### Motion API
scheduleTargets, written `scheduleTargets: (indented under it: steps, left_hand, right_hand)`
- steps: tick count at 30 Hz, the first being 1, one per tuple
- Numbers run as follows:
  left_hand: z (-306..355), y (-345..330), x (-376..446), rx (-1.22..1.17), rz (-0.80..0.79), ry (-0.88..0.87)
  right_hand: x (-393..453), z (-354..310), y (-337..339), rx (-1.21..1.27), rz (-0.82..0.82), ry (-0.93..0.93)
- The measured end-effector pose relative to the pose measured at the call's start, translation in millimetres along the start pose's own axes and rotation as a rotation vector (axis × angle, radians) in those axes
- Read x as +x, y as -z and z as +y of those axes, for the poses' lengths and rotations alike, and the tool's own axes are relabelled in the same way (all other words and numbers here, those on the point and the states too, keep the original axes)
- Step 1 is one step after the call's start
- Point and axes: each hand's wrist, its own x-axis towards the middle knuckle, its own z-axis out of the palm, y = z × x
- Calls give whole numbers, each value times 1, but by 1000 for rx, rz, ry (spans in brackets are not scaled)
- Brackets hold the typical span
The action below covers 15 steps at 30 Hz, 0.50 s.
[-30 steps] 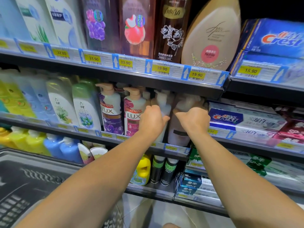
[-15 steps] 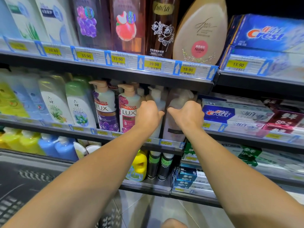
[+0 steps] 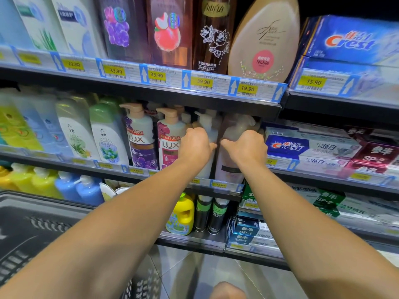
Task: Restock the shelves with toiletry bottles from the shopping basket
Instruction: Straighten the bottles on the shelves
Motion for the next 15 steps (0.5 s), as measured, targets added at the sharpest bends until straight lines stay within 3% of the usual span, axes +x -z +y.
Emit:
scheduleTargets:
  steps: [15]
  left_hand:
    - [0,2,0,-15,34,25]
  right_hand:
    - [-5,-1,-10,115,83,7]
